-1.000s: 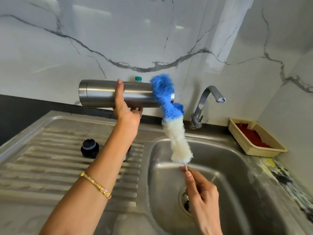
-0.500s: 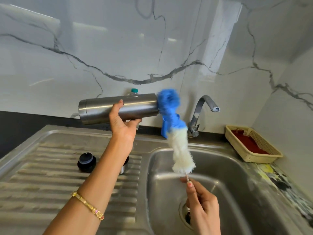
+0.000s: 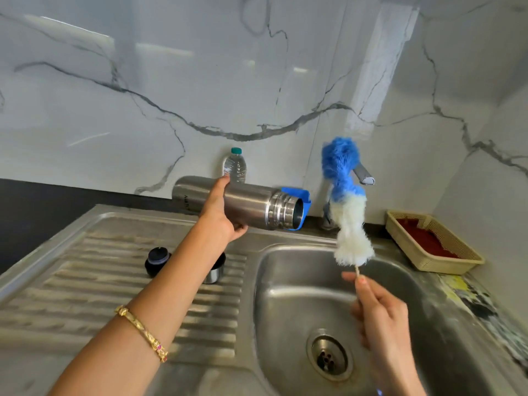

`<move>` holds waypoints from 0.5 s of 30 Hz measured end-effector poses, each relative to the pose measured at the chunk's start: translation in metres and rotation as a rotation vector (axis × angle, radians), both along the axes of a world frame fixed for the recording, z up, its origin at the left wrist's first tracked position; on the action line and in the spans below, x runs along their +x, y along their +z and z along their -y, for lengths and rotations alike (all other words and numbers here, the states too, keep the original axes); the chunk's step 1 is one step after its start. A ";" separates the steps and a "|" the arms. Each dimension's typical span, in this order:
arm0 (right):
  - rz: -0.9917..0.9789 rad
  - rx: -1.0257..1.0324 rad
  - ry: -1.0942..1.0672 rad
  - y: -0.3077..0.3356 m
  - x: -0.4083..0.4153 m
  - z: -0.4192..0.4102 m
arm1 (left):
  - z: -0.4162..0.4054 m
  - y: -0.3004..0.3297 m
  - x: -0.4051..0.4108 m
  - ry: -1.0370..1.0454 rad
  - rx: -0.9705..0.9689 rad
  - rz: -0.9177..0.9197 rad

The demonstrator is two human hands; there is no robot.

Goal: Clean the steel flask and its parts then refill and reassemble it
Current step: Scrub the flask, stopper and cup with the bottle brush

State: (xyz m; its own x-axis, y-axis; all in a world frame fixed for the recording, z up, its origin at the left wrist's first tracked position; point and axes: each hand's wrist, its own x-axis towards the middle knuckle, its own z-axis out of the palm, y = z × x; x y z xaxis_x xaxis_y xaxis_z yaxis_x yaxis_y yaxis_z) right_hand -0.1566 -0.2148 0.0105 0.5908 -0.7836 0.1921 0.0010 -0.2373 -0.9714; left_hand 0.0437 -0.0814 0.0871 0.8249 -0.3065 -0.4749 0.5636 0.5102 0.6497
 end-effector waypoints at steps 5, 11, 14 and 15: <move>-0.034 0.107 0.039 -0.001 -0.005 0.006 | -0.009 -0.013 -0.012 -0.169 0.215 0.130; -0.136 0.166 0.111 -0.008 -0.006 0.011 | -0.002 -0.023 -0.021 -0.302 0.709 0.536; -0.185 0.295 0.168 -0.015 -0.010 0.010 | -0.003 -0.032 -0.029 -0.356 0.923 0.646; -0.198 0.332 0.186 -0.017 -0.014 0.009 | -0.002 -0.037 -0.034 -0.354 0.878 0.606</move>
